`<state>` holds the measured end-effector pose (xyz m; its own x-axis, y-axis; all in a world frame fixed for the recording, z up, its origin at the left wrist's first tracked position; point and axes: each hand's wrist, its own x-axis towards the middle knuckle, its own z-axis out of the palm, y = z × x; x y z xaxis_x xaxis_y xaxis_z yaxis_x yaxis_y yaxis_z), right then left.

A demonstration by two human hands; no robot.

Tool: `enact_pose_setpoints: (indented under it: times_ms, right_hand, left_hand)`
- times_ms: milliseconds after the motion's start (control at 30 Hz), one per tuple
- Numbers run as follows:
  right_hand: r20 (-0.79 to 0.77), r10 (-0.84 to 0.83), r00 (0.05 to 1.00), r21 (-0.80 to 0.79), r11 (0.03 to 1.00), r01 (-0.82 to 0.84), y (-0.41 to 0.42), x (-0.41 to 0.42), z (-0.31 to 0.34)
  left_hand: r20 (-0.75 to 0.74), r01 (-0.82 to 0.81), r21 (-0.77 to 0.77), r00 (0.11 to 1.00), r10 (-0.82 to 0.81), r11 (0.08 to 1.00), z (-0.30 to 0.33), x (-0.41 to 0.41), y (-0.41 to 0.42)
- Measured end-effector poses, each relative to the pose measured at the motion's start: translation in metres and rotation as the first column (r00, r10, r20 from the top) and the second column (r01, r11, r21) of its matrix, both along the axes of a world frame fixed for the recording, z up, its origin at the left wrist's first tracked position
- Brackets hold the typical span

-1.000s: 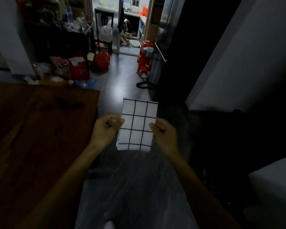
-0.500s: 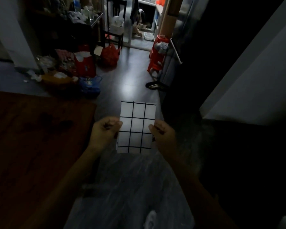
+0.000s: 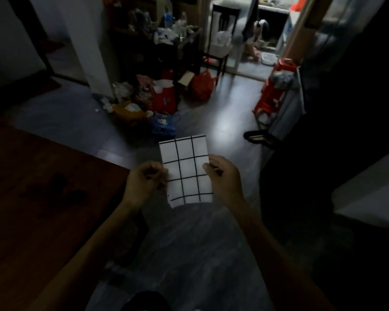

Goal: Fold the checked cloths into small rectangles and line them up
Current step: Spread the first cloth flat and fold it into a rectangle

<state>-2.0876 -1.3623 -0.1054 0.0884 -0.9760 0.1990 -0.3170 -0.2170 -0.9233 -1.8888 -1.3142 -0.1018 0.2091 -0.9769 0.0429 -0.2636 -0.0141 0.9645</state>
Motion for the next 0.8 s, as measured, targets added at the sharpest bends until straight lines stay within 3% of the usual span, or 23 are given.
enact_pose_setpoints:
  times_ms: [267,600,800]
  right_hand:
    - [0.007,0.216,0.976,0.091,0.972,-0.216,-0.141,0.033,-0.028]
    - [-0.139,0.373,0.917,0.095,0.927,-0.363,-0.324,0.133,-0.01]
    - [-0.156,0.508,0.847,0.135,0.86,-0.491,-0.402,0.22,-0.027]
  left_hand:
    - [-0.018,-0.224,0.034,0.974,0.225,0.974,-0.019,0.025,-0.113]
    - [-0.227,-0.358,0.008,0.909,0.351,0.934,-0.029,0.114,-0.262]
    - [-0.212,-0.539,0.029,0.82,0.532,0.842,-0.039,0.175,-0.309]
